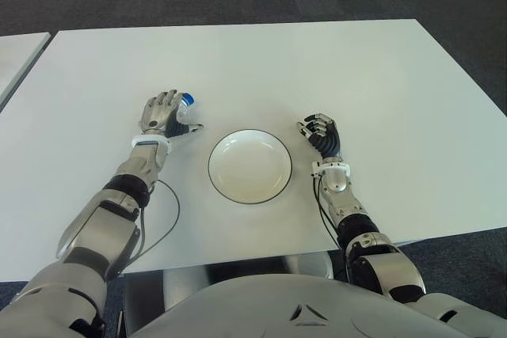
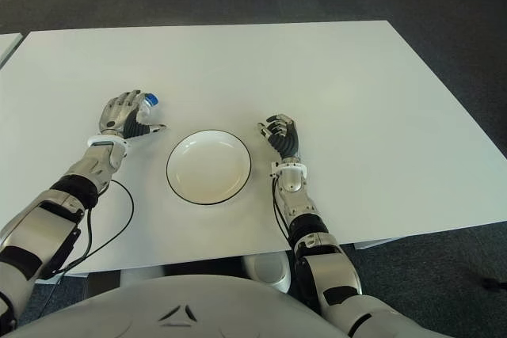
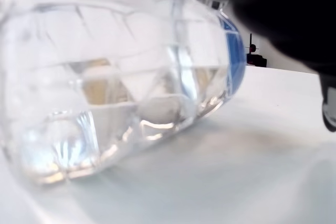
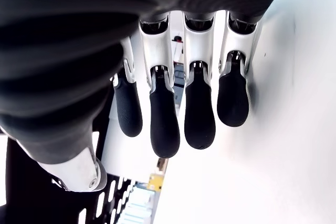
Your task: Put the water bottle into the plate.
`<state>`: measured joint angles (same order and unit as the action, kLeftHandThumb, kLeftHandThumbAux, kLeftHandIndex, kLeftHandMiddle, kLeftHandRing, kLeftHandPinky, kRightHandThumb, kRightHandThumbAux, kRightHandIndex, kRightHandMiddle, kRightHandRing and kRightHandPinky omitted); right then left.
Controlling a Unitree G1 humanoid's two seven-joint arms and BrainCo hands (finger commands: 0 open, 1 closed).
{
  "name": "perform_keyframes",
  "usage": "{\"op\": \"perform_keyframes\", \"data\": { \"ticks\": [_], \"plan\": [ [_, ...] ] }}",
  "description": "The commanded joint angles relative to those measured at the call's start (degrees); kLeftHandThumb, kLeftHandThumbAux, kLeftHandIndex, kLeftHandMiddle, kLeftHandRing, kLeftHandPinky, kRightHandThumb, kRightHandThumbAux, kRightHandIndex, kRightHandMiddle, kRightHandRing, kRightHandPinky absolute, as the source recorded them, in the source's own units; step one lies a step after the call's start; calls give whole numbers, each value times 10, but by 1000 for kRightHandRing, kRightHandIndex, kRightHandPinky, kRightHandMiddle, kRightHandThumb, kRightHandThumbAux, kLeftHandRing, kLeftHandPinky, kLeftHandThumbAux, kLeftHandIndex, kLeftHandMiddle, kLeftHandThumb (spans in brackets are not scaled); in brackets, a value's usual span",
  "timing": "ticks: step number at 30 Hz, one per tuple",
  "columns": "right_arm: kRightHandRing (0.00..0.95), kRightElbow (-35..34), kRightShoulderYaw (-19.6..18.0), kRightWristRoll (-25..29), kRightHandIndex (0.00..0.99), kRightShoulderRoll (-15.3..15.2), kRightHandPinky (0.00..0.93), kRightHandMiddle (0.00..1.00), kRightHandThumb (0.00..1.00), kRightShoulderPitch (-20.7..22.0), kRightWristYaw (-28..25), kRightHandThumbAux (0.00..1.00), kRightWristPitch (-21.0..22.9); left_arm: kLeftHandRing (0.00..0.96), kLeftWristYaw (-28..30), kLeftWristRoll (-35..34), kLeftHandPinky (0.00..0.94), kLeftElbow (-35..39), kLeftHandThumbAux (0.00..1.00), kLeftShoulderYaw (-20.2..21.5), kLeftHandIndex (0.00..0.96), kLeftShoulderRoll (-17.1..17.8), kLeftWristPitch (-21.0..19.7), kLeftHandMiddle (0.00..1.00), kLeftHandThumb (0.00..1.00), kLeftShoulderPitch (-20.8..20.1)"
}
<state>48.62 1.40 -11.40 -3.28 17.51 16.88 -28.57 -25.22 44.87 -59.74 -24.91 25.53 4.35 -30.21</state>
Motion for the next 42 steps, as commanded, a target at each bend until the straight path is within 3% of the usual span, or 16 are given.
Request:
{"op": "perform_keyframes", "data": {
  "ticks": [1, 10, 16, 20, 24, 28, 30, 38, 42],
  "plan": [
    [645, 3, 2, 0, 432, 3, 653, 636, 708, -12, -3, 727, 8, 0, 42, -10, 0, -35, 423, -14, 0, -6, 13, 0, 603, 15],
    [647, 1, 3, -2, 433, 2, 663, 640, 707, -12, -1, 727, 10, 12, 34, -33, 41, -55, 460, -10, 0, -8, 16, 17, 622, 19],
    [645, -1, 3, 0, 432, 2, 648, 640, 707, -12, -2, 727, 13, 105, -33, -41, 216, -99, 493, -6, 63, -21, 17, 102, 653, 19],
    [640, -1, 2, 1, 432, 2, 646, 635, 707, -12, -4, 727, 16, 210, -70, -44, 322, -111, 521, -3, 129, -28, 17, 191, 681, 18],
    [636, -1, 3, 0, 432, 1, 644, 631, 707, -12, -6, 728, 16, 362, -108, -49, 442, -118, 544, -1, 304, -31, 24, 337, 709, 19],
    [637, 2, 3, -2, 432, 1, 651, 632, 707, -10, -3, 728, 13, 437, -150, -50, 481, -115, 645, -3, 393, -30, 38, 424, 721, 24],
    [640, 3, 3, -2, 432, 1, 656, 634, 707, -10, -2, 727, 13, 469, -160, -52, 495, -117, 655, -3, 434, -30, 42, 441, 796, 25],
    [646, 0, 3, -2, 432, 2, 656, 638, 707, -10, 0, 727, 18, 683, -179, -65, 675, -122, 669, 4, 399, -34, 39, 508, 841, 26],
    [641, 0, 3, -2, 432, 2, 647, 633, 707, -9, 1, 727, 21, 738, -186, -71, 731, -124, 670, 8, 394, -37, 31, 523, 846, 26]
  ]
}}
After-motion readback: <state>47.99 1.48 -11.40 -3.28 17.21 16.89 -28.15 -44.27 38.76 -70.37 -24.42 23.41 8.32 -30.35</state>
